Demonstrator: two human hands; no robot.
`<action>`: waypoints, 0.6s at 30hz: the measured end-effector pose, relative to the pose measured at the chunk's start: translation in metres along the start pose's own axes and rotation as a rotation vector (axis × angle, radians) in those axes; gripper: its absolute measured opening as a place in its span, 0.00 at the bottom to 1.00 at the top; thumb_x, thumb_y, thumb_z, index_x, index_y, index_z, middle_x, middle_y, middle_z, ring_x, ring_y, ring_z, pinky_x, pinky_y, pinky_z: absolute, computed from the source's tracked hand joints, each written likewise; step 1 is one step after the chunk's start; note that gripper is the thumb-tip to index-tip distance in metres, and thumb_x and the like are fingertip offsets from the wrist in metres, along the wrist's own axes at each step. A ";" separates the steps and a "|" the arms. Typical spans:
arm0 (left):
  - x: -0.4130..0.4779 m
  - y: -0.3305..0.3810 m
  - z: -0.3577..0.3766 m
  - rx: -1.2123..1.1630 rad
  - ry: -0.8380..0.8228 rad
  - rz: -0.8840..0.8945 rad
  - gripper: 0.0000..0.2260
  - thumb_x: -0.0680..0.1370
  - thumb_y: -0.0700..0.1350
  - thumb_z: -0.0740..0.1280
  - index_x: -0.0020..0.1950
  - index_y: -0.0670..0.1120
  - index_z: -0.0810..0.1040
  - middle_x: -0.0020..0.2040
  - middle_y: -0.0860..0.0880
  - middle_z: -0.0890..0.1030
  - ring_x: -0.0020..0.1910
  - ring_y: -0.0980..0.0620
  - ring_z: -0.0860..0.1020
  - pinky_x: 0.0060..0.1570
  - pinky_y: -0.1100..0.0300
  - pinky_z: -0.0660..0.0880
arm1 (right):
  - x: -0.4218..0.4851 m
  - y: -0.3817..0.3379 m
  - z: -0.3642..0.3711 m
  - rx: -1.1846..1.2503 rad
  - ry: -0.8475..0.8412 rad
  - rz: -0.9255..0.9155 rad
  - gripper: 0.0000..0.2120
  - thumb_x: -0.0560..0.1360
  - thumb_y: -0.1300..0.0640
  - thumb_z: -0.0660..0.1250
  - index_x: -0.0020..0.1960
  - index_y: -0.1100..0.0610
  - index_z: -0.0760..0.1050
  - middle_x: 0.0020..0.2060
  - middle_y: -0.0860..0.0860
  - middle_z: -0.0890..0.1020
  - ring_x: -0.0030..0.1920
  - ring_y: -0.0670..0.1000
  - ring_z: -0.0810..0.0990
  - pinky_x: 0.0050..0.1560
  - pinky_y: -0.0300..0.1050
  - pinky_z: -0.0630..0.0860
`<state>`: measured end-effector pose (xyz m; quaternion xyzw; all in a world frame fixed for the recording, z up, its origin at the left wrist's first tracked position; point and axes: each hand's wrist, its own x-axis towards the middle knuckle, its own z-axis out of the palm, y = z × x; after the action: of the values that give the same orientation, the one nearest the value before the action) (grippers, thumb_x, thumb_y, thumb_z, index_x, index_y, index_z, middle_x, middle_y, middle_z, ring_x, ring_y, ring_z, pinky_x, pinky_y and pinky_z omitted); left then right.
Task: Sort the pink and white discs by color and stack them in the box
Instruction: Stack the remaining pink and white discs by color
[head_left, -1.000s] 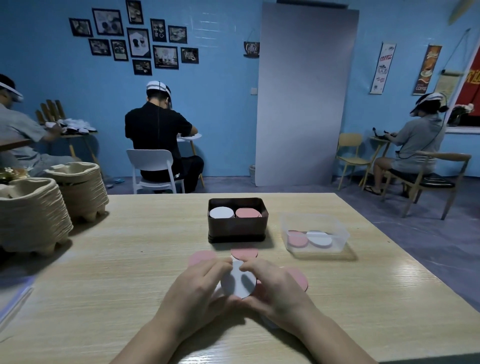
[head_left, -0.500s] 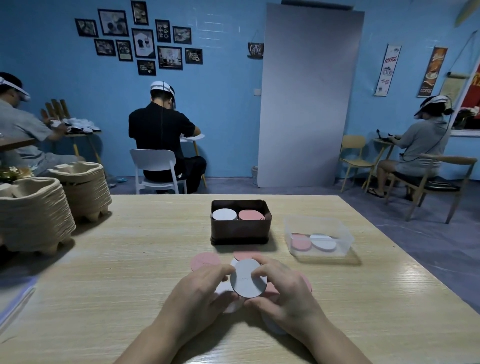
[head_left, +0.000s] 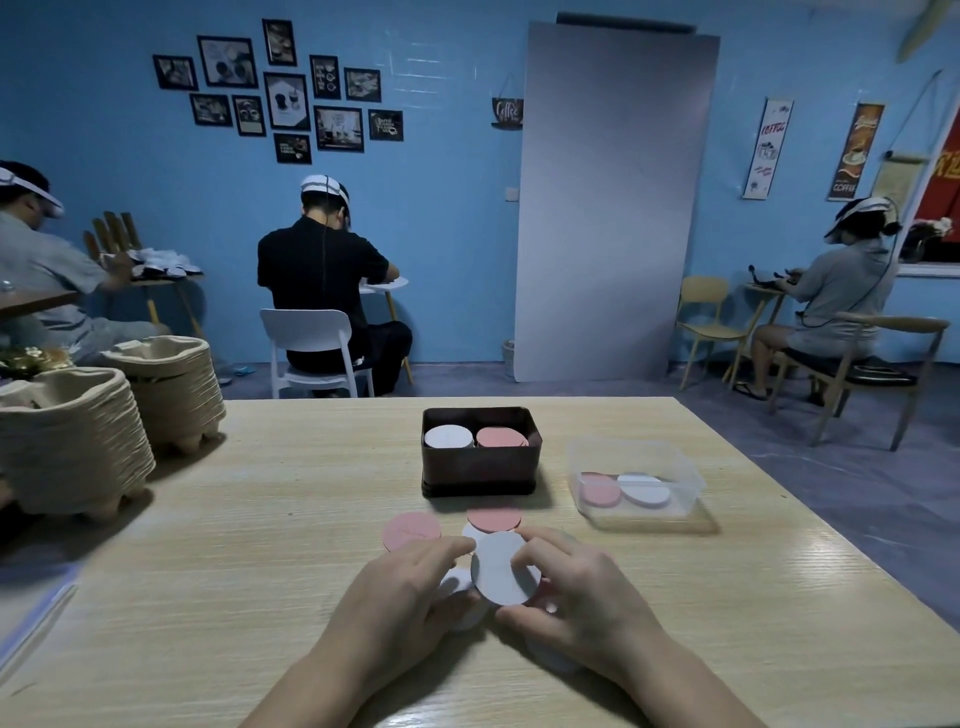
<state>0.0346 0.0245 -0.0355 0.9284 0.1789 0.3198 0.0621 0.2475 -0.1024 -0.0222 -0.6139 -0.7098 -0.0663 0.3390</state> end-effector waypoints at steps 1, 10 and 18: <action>0.000 -0.001 0.001 0.010 -0.010 -0.010 0.19 0.78 0.60 0.66 0.65 0.54 0.75 0.56 0.57 0.83 0.50 0.56 0.82 0.38 0.63 0.77 | -0.001 0.002 -0.004 -0.001 -0.008 0.013 0.18 0.69 0.41 0.74 0.45 0.52 0.73 0.56 0.45 0.80 0.46 0.43 0.78 0.42 0.45 0.78; 0.013 0.003 0.004 0.012 -0.078 0.033 0.10 0.79 0.57 0.68 0.57 0.55 0.75 0.48 0.59 0.80 0.47 0.54 0.78 0.43 0.59 0.75 | -0.024 0.045 -0.050 -0.070 0.063 0.108 0.20 0.69 0.37 0.75 0.46 0.49 0.71 0.47 0.32 0.74 0.46 0.40 0.75 0.41 0.43 0.75; 0.047 0.021 0.018 0.001 -0.264 0.071 0.25 0.74 0.64 0.63 0.69 0.57 0.70 0.63 0.61 0.74 0.65 0.61 0.68 0.66 0.60 0.65 | -0.033 0.049 -0.046 -0.134 0.015 0.131 0.20 0.67 0.37 0.75 0.45 0.49 0.72 0.51 0.41 0.79 0.52 0.42 0.75 0.44 0.28 0.61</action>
<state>0.0863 0.0227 -0.0177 0.9682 0.1363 0.1967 0.0733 0.3110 -0.1415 -0.0220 -0.6798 -0.6597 -0.0959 0.3058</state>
